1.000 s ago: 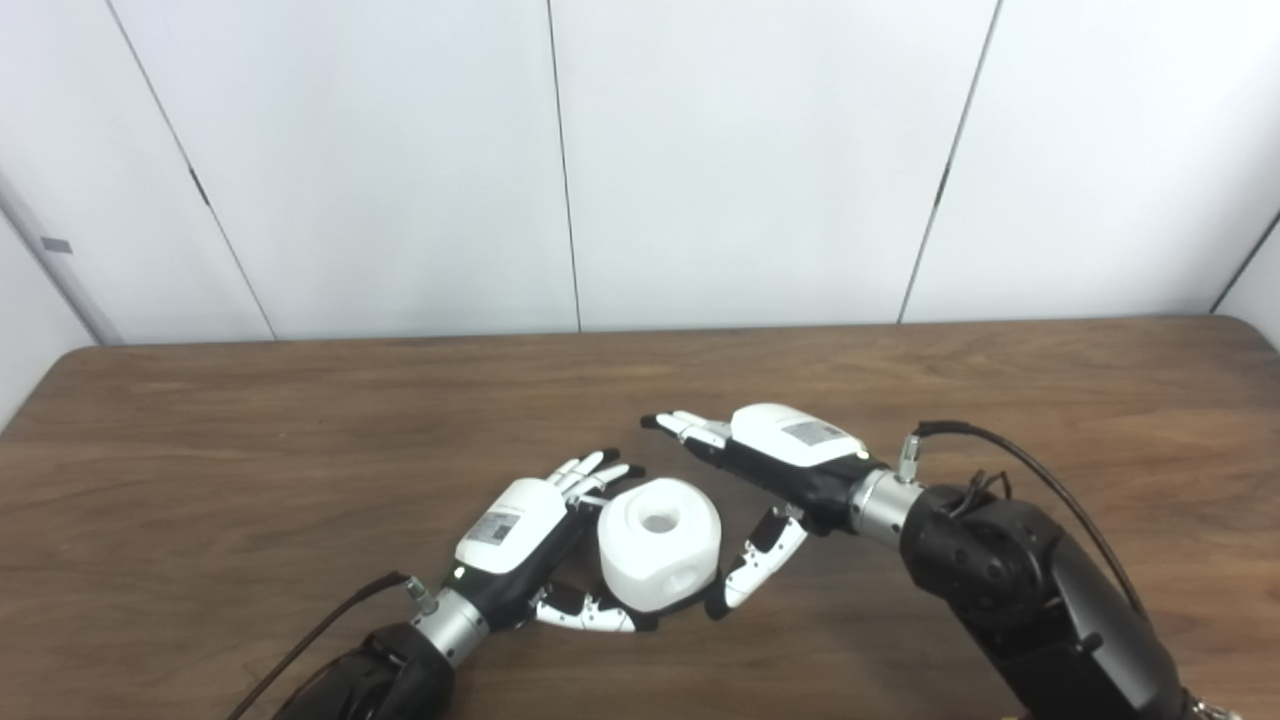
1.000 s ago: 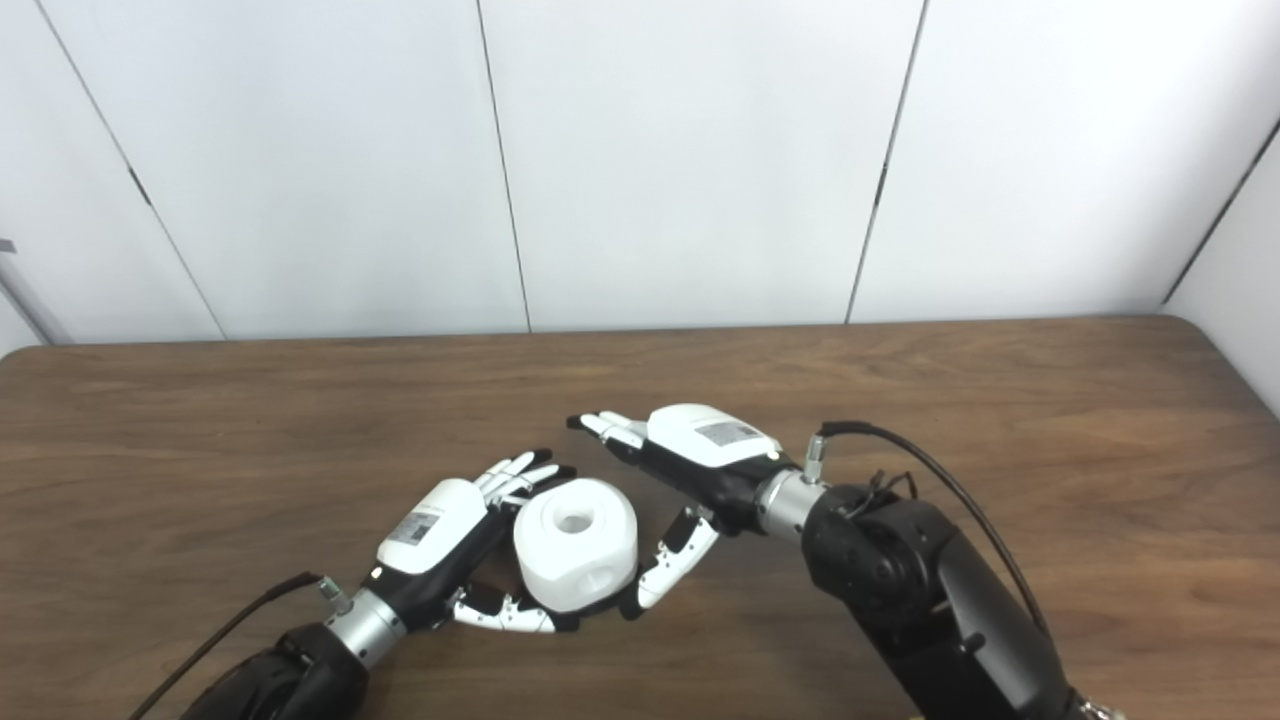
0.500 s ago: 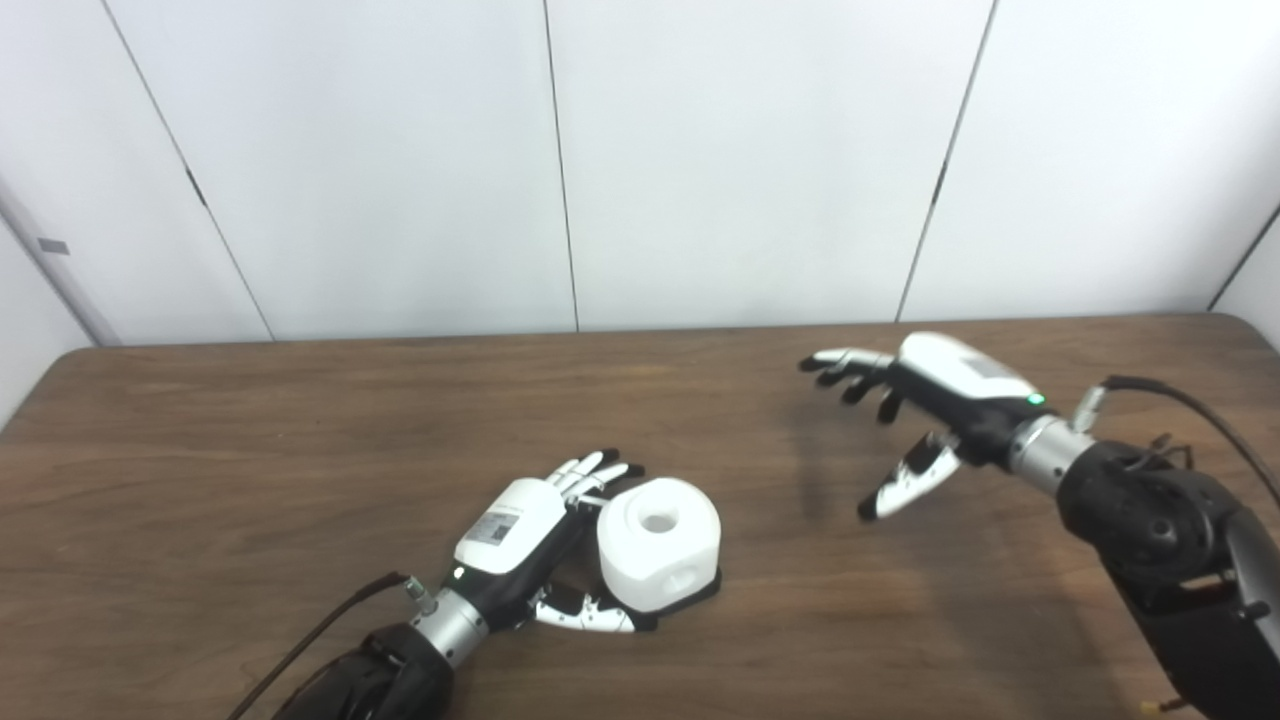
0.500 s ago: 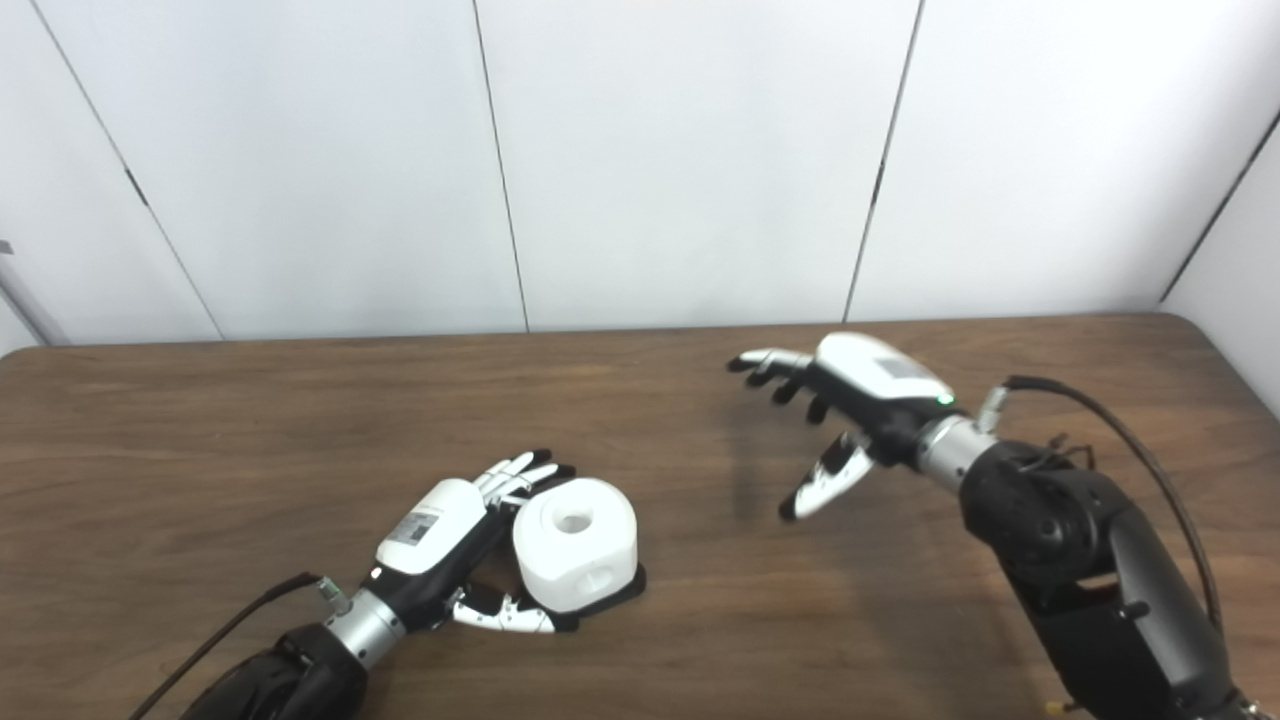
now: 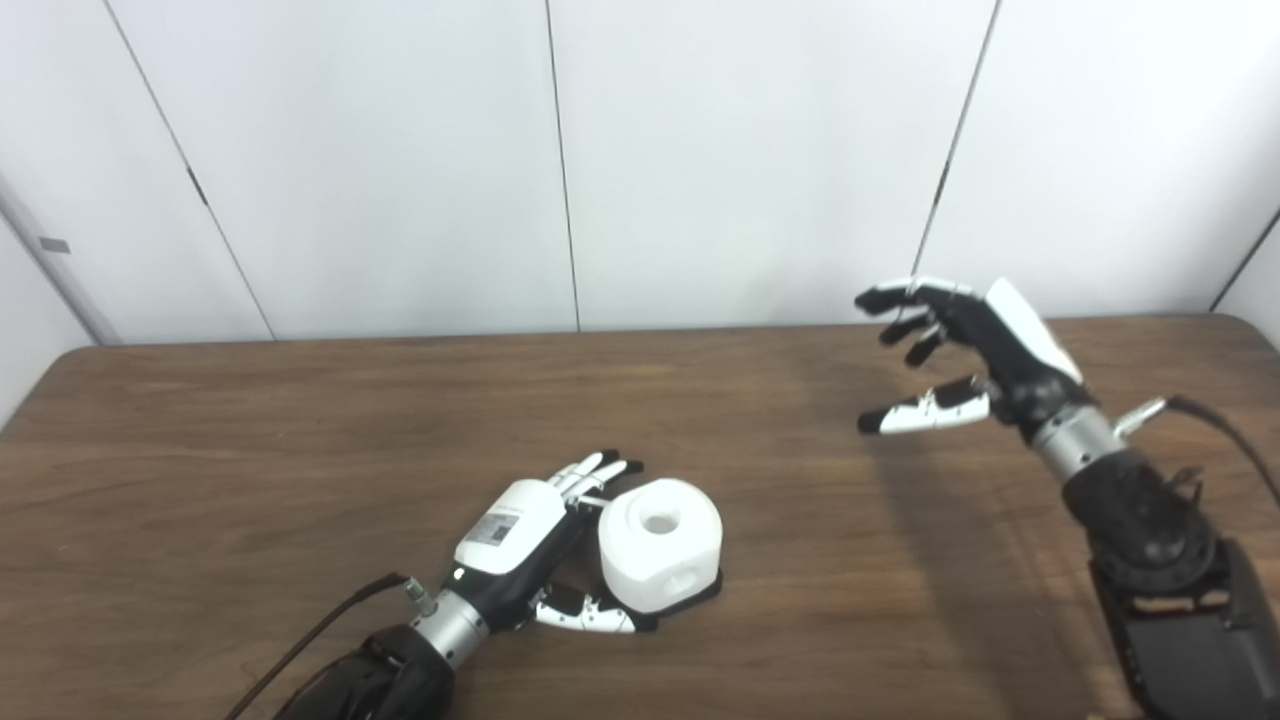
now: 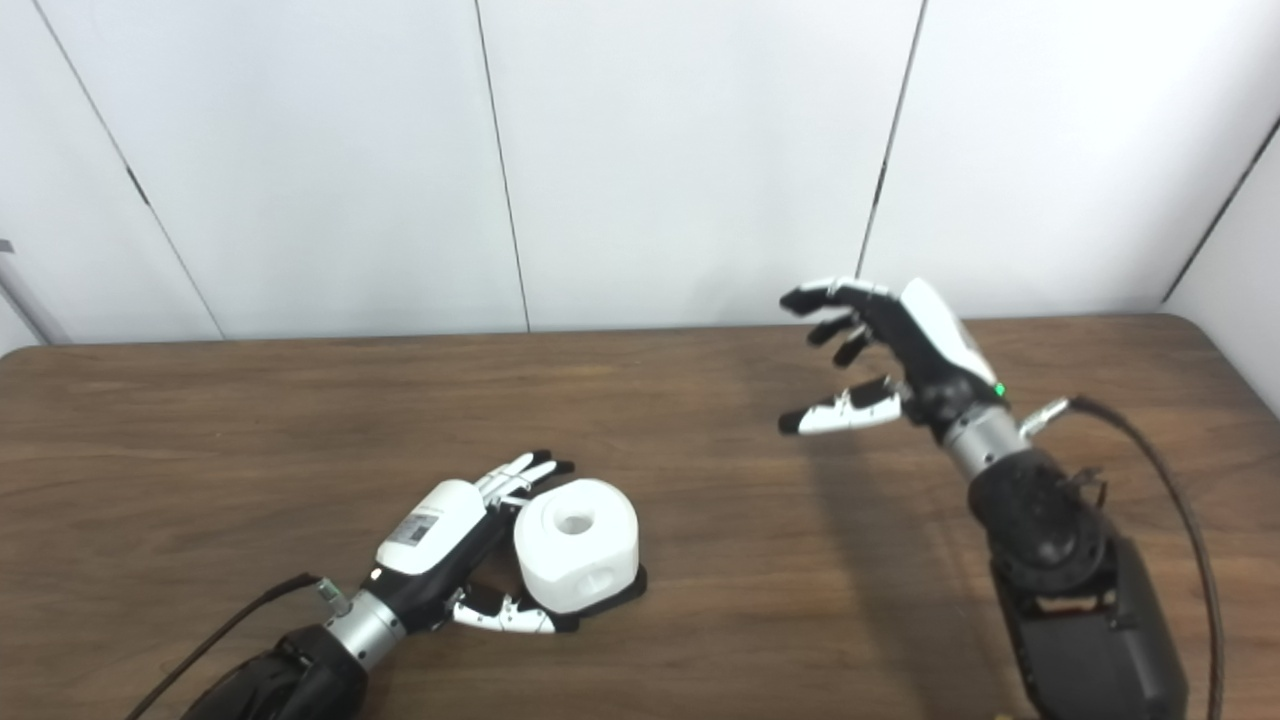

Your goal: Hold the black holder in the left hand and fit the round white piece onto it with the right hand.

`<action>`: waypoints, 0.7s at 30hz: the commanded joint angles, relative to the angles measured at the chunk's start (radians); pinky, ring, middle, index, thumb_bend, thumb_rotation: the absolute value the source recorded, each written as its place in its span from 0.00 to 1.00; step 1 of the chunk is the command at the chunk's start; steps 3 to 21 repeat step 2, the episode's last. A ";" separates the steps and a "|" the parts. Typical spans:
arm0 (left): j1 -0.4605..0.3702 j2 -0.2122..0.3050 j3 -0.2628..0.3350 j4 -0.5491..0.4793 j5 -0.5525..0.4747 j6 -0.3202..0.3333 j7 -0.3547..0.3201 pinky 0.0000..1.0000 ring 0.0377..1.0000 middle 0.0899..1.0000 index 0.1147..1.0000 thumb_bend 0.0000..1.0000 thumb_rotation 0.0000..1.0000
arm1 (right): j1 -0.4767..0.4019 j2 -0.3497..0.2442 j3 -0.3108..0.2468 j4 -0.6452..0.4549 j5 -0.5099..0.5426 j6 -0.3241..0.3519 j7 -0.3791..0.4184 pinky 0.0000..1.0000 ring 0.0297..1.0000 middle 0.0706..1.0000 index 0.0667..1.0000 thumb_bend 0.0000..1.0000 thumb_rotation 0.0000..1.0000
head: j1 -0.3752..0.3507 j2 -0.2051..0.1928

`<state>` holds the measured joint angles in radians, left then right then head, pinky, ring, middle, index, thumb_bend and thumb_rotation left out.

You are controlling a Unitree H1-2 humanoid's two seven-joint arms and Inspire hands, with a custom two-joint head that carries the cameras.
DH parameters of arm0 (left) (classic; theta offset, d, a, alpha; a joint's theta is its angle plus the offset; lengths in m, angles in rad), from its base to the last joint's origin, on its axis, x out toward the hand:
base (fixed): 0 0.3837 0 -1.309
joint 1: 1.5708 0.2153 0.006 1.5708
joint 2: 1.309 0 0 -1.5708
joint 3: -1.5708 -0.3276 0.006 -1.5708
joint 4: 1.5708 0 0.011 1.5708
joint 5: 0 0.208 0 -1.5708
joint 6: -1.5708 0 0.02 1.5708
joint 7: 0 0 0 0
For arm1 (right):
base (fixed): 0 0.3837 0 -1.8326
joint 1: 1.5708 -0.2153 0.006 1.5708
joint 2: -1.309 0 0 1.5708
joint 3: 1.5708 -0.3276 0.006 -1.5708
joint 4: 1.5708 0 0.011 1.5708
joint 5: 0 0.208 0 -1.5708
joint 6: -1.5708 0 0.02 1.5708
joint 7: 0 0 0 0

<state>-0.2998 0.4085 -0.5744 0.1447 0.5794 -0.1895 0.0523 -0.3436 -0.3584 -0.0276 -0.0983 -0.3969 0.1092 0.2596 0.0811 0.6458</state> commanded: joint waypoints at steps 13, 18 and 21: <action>0.090 0.064 -0.045 -0.017 0.051 0.155 -0.247 0.95 1.00 1.00 0.88 0.99 0.22 | -0.023 -0.004 -0.008 -0.038 0.024 -0.072 -0.060 0.50 0.63 0.74 0.71 0.72 0.02 | 0.020 -0.003; 0.090 0.064 -0.045 -0.017 0.051 0.155 -0.247 0.95 1.00 1.00 0.88 0.99 0.22 | -0.023 -0.004 -0.008 -0.038 0.024 -0.072 -0.060 0.50 0.63 0.74 0.71 0.72 0.02 | 0.020 -0.003; 0.090 0.064 -0.045 -0.017 0.051 0.155 -0.247 0.95 1.00 1.00 0.88 0.99 0.22 | -0.023 -0.004 -0.008 -0.038 0.024 -0.072 -0.060 0.50 0.63 0.74 0.71 0.72 0.02 | 0.020 -0.003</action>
